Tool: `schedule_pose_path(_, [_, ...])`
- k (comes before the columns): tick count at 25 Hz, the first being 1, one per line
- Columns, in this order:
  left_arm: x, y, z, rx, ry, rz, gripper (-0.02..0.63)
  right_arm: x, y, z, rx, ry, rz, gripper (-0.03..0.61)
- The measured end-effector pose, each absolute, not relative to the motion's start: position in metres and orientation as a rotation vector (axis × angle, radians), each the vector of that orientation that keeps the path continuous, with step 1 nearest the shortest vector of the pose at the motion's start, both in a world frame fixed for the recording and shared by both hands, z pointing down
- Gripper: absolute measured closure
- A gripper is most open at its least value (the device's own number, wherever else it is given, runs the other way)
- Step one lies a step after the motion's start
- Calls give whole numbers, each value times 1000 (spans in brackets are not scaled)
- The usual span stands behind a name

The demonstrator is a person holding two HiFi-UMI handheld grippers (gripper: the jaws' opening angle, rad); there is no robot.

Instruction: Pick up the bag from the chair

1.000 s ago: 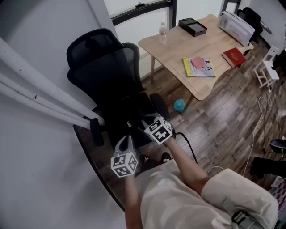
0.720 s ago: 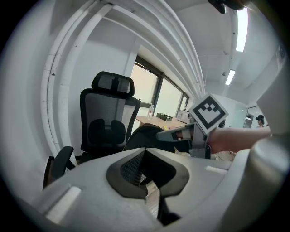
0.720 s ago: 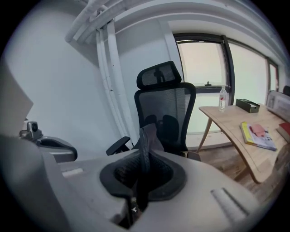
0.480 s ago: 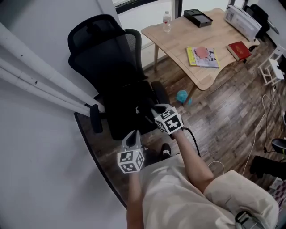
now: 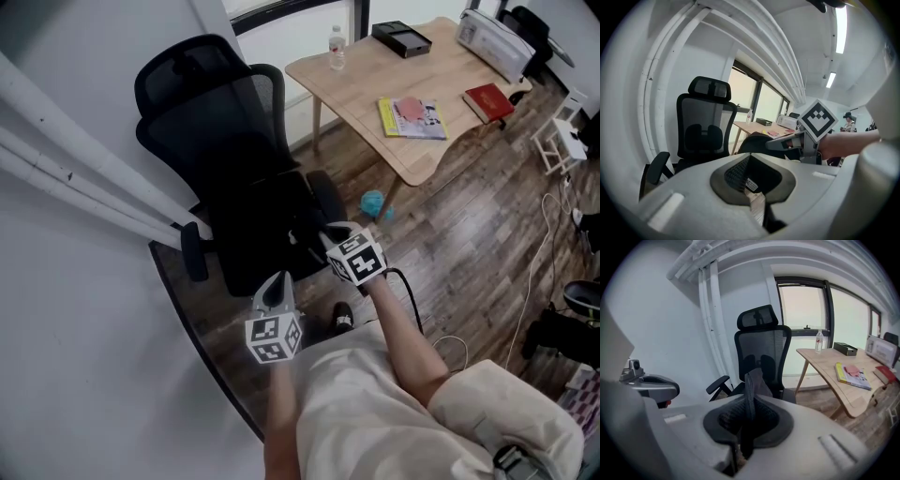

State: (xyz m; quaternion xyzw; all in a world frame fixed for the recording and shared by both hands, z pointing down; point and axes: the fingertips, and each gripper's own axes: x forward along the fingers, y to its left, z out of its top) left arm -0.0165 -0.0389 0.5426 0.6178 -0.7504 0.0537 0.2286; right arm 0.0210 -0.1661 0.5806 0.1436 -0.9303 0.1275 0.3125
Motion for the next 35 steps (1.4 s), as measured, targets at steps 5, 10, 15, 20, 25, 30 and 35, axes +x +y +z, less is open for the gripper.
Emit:
schedule_pose_path(5, [-8,-33,545,1731,-2026,166,609,17,-157,576,361,-2469,318,551])
schedule_pose_path(10, [-16,-24,542,1719,-2046,154,609,3,-150,575,335,-2482,288,551])
schedule_pose_path(15, [-27,-15,539,1690,-2072,136,609,-9,-147,574,310,-2487,270,551])
schedule_pose_path(20, [-33,-13,539,1670,-2092,123,609,-16,-143,576,277,-2486,255,551])
schedule_pose_path(25, [-33,-16,542,1664,-2090,122,609,-19,-140,578,250,-2482,238,551])
schedule_pose_path(30, [-32,-23,543,1659,-2090,118,609,-17,-140,577,231,-2483,221,551])
schedule_pose_path(35, [-26,-32,548,1673,-2062,125,609,-8,-145,579,248,-2458,221,551])
